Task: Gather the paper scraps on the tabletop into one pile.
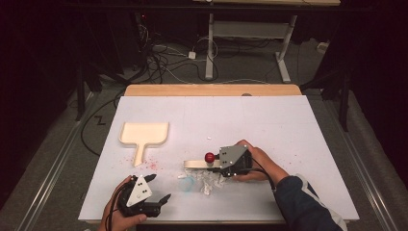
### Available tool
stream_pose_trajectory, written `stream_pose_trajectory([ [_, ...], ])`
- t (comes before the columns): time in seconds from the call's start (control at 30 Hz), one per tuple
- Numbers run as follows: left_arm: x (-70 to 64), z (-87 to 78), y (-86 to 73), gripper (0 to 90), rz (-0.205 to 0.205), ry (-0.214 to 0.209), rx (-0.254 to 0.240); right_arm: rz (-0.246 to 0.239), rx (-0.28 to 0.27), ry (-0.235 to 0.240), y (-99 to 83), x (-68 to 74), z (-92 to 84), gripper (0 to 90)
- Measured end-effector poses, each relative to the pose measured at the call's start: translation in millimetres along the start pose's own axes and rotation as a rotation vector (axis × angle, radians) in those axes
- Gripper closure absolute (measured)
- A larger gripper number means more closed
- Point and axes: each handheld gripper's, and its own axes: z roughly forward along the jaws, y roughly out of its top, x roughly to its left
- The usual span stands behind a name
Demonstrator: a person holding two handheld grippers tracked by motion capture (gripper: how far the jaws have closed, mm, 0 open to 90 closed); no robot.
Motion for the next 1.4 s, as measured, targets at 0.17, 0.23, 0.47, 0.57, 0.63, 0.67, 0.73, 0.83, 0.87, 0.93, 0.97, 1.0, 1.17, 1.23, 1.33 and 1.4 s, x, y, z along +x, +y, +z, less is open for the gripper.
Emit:
stream_pose_trajectory([
  [0.17, -1.5, 0.9, 1.1, 20.5, 0.014, -0.001, 0.009, 0.040, -0.009, -0.111, 0.6, -1.2, -13.5, 67.9],
  [0.23, -2.1, 3.1, 1.4, 20.5, 0.029, -0.001, 0.025, 0.055, -0.016, -0.158, -1.3, -2.9, -22.9, 67.9],
  [0.47, -5.2, 7.6, 3.0, 20.4, 0.074, -0.003, 0.053, 0.193, -0.085, -0.260, -11.9, -17.3, -56.2, 67.8],
  [0.57, -4.3, 7.2, 3.4, 20.4, 0.072, -0.003, 0.045, 0.266, -0.071, -0.316, -19.9, -27.1, -59.6, 67.9],
  [0.63, -3.4, 7.5, 3.4, 20.4, 0.068, -0.002, 0.046, 0.311, -0.045, -0.336, -24.9, -33.8, -57.6, 67.9],
  [0.67, -3.4, 7.5, 3.4, 20.4, 0.069, -0.002, 0.046, 0.328, -0.026, -0.347, -27.8, -38.4, -54.7, 67.9],
  [0.73, -3.3, 7.6, 3.8, 20.4, 0.067, -0.004, 0.043, 0.342, 0.015, -0.368, -32.3, -45.3, -47.0, 67.9],
  [0.83, -4.0, 7.6, 4.6, 20.4, 0.072, -0.002, 0.041, 0.343, 0.086, -0.413, -38.2, -53.5, -30.5, 67.9],
  [0.87, -4.0, 7.5, 4.7, 20.4, 0.073, -0.002, 0.039, 0.347, 0.104, -0.423, -40.6, -56.3, -23.9, 67.9],
  [0.93, -3.5, 7.5, 4.4, 20.4, 0.069, -0.004, 0.038, 0.341, 0.138, -0.454, -44.2, -60.2, -10.4, 67.9],
  [0.97, -3.3, 7.6, 4.2, 20.4, 0.069, -0.005, 0.040, 0.332, 0.155, -0.454, -45.8, -61.5, -2.6, 67.9],
  [1.0, -3.2, 7.5, 3.9, 20.4, 0.068, -0.006, 0.040, 0.328, 0.146, -0.459, -45.8, -61.2, 1.1, 67.9],
  [1.17, -3.9, 6.6, 2.9, 20.4, 0.067, -0.009, 0.037, 0.268, 0.136, -0.364, -31.9, -51.4, 20.2, 67.6],
  [1.23, -4.2, 6.0, 2.6, 20.4, 0.070, -0.010, 0.040, 0.234, 0.145, -0.338, -28.1, -43.8, 22.8, 67.5],
  [1.33, -4.7, 5.8, 2.4, 20.4, 0.071, -0.010, 0.041, 0.184, 0.135, -0.281, -25.6, -29.4, 17.6, 67.2],
  [1.4, -5.4, 6.0, 2.6, 20.4, 0.071, -0.011, 0.042, 0.167, 0.112, -0.227, -26.4, -18.3, 8.0, 67.2],
])
